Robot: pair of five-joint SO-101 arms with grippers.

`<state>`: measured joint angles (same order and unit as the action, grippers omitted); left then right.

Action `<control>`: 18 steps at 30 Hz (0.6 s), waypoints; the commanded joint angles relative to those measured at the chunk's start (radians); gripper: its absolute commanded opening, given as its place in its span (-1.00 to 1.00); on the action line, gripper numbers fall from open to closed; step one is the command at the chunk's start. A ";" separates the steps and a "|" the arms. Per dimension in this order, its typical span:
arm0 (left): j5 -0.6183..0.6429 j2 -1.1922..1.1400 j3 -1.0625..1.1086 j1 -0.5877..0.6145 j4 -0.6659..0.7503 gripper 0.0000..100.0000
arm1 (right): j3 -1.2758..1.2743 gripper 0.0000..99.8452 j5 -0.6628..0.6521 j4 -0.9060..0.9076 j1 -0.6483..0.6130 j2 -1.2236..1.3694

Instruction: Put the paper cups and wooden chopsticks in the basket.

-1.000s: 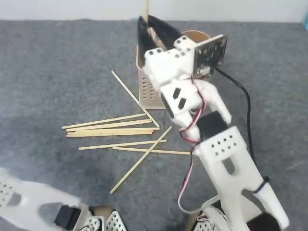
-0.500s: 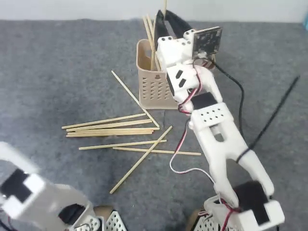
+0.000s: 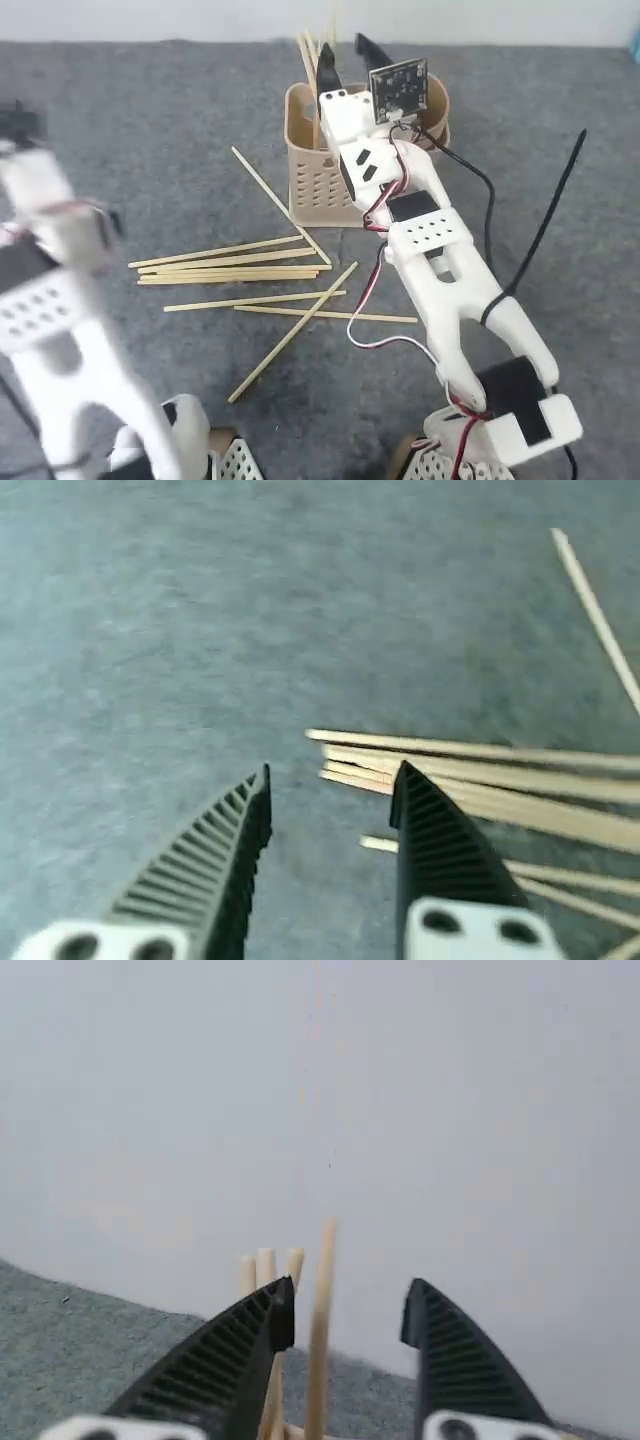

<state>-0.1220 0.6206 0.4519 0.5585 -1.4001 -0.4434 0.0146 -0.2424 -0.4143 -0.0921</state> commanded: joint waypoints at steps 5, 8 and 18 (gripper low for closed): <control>-0.229 0.198 0.269 -0.290 0.006 -0.61 | 0.044 -0.54 -0.006 0.277 -0.002 -0.314; -0.305 0.199 0.282 -0.379 -0.043 -0.61 | 0.044 -0.54 0.043 0.516 0.005 -0.476; -0.368 0.199 0.509 -0.654 0.052 -0.62 | -0.043 -0.54 0.224 1.004 0.148 -0.934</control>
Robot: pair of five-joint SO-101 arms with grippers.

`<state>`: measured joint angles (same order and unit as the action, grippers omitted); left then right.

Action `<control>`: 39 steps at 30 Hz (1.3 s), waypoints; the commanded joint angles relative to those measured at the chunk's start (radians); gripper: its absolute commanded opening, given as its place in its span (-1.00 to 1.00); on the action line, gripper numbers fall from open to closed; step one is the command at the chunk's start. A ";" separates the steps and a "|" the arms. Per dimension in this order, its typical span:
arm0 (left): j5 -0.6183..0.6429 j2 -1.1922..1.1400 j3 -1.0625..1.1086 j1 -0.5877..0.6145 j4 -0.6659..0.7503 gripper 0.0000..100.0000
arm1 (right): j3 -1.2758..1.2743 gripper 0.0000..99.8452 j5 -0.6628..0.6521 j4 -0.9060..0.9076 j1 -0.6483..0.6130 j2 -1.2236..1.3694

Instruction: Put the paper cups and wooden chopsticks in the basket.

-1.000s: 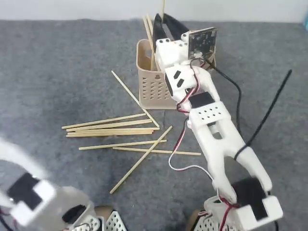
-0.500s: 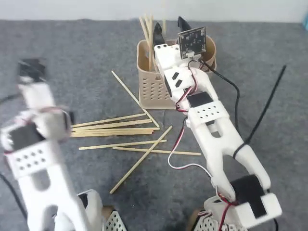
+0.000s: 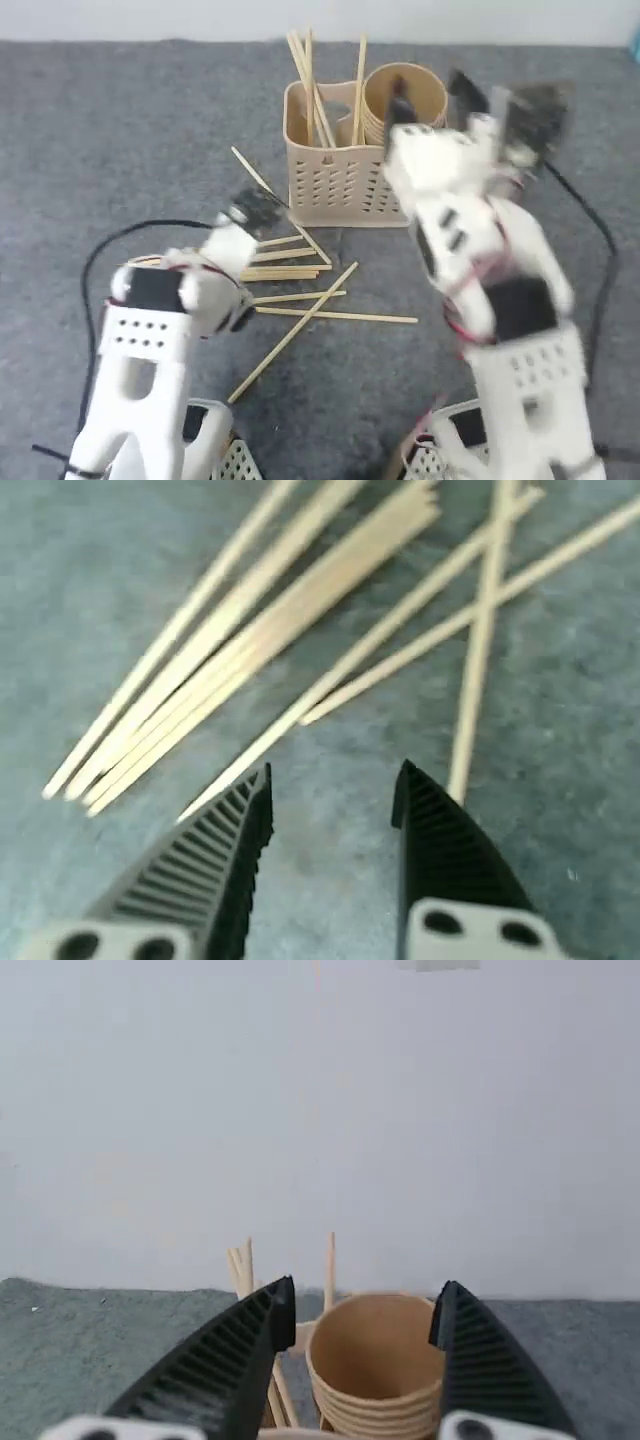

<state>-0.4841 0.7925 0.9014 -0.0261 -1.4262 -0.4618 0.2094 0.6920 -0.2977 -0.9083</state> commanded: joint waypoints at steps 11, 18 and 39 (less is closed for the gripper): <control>0.052 0.028 0.240 -0.269 0.221 -0.62 | -0.456 -0.54 0.034 0.091 0.067 -0.565; 0.155 0.026 0.309 -0.316 0.328 -0.62 | -0.611 -0.54 0.109 0.101 0.073 -0.736; 0.186 0.025 0.437 -0.385 0.436 -0.82 | -0.684 -0.54 0.109 0.120 0.073 -0.877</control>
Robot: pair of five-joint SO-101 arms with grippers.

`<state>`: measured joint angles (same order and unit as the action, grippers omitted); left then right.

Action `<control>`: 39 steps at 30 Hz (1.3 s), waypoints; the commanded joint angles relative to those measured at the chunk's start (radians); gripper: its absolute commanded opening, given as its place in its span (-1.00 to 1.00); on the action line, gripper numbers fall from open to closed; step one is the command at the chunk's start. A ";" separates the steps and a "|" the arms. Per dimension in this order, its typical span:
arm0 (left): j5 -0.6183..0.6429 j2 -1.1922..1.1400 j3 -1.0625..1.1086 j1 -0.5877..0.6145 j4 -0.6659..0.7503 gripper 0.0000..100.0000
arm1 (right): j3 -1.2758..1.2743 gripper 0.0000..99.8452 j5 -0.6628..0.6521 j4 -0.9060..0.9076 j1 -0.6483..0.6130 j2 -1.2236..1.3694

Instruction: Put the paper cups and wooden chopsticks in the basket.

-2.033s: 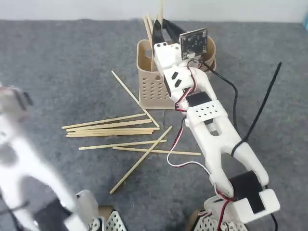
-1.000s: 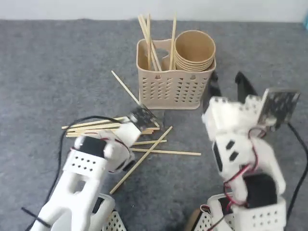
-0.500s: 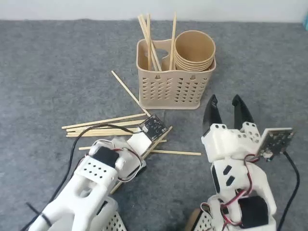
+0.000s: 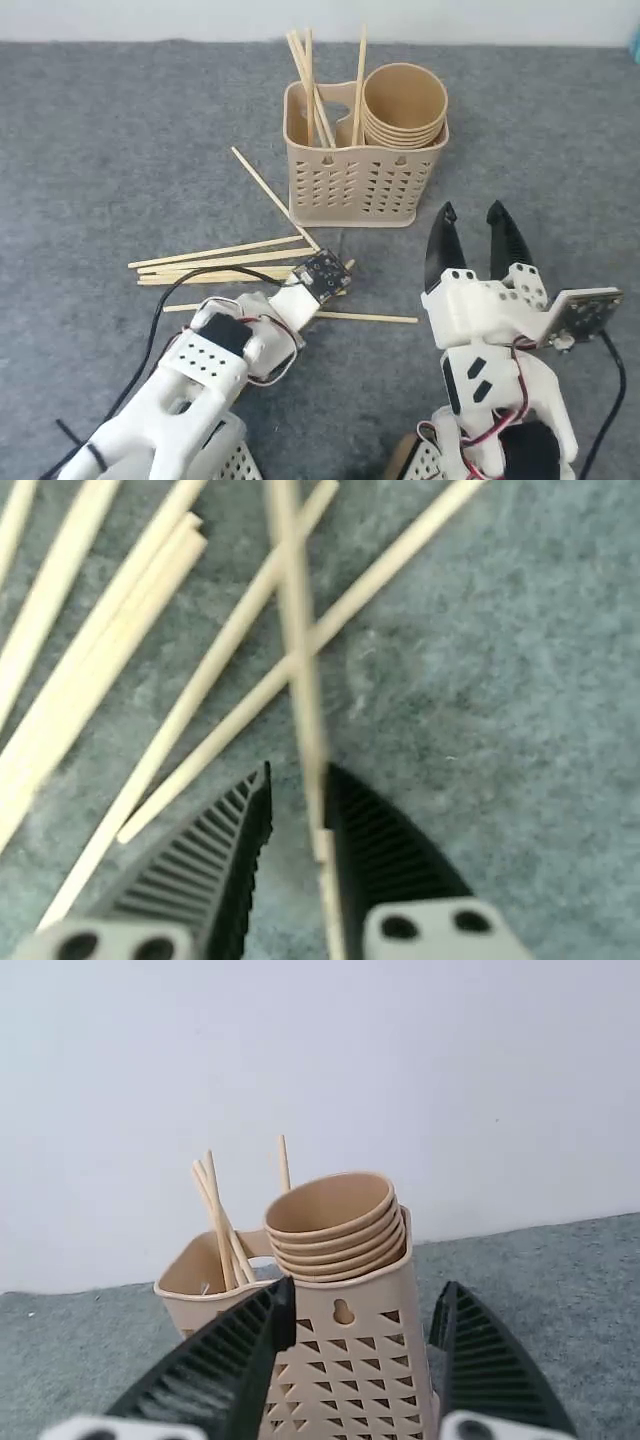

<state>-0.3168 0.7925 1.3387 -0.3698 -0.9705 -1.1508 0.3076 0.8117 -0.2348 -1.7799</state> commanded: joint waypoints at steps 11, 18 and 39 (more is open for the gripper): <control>0.075 0.000 -0.012 -0.040 -0.034 -0.61 | 0.005 -0.54 0.008 0.002 0.010 -0.007; 0.075 -0.381 -0.196 -0.009 -0.012 -0.62 | 0.008 -0.54 0.008 0.016 0.010 -0.008; 0.153 0.086 -0.214 -0.035 -0.311 -0.97 | 0.006 -0.54 0.012 0.036 0.010 -0.010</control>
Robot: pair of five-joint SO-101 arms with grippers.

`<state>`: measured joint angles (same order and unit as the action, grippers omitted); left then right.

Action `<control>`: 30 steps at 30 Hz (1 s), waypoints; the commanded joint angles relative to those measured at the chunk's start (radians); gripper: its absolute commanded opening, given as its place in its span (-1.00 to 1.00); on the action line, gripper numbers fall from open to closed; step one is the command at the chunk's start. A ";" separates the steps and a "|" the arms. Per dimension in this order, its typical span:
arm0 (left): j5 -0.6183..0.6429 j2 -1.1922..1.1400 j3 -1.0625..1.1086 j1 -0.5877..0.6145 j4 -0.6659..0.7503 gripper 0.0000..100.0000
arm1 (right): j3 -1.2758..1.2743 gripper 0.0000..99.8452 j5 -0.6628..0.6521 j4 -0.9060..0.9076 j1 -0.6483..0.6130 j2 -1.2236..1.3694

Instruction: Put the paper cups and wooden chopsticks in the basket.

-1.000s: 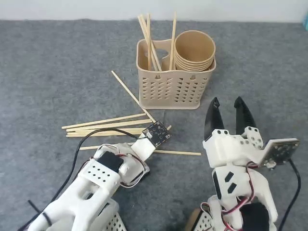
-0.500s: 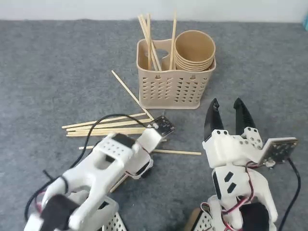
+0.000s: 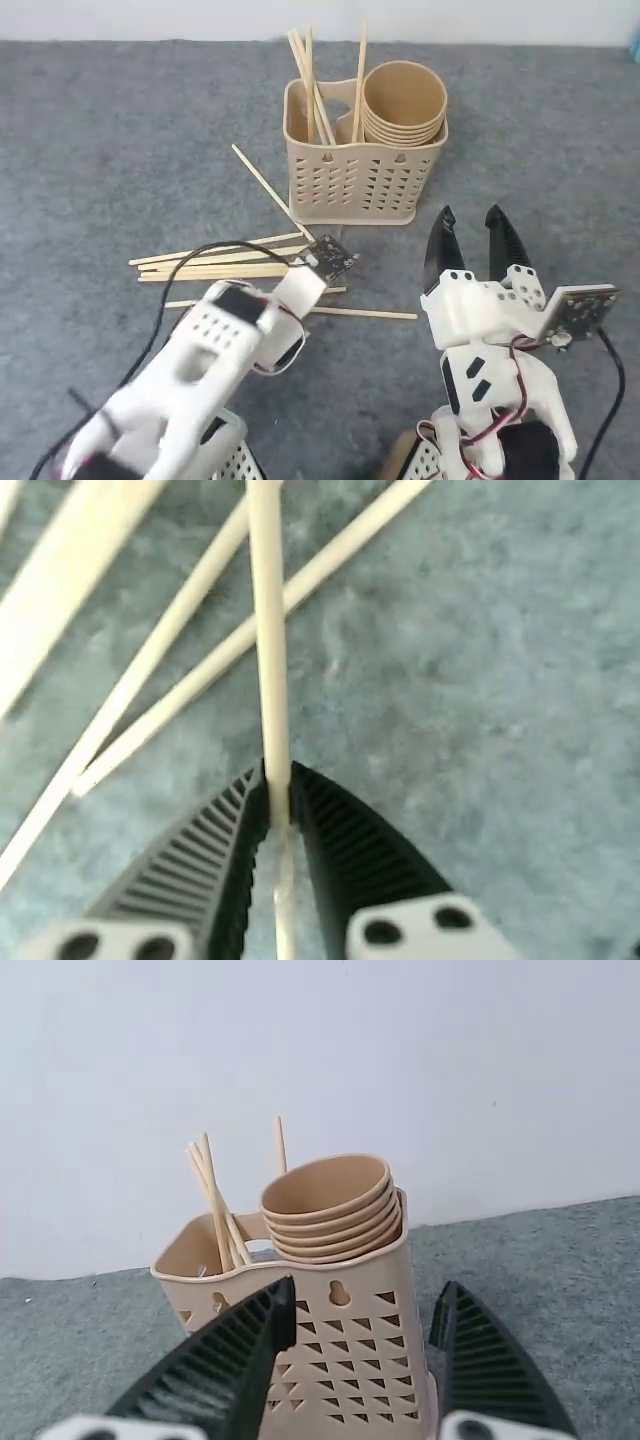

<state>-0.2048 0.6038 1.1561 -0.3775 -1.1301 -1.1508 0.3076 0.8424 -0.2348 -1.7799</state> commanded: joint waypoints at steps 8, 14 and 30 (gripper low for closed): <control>0.107 0.566 -0.239 -0.018 -0.279 -0.97 | -0.032 -0.54 0.012 -0.005 0.010 -0.010; 0.206 0.408 -0.570 0.141 -0.209 -0.97 | -0.043 -0.54 0.014 -0.005 0.010 -0.010; 0.572 0.023 -0.866 0.270 0.721 -0.97 | -0.104 -0.54 0.014 -0.005 0.005 -0.010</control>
<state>0.3261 0.6759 0.3537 -0.1120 -0.6452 -1.2628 0.3076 0.8424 -0.2348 -1.7860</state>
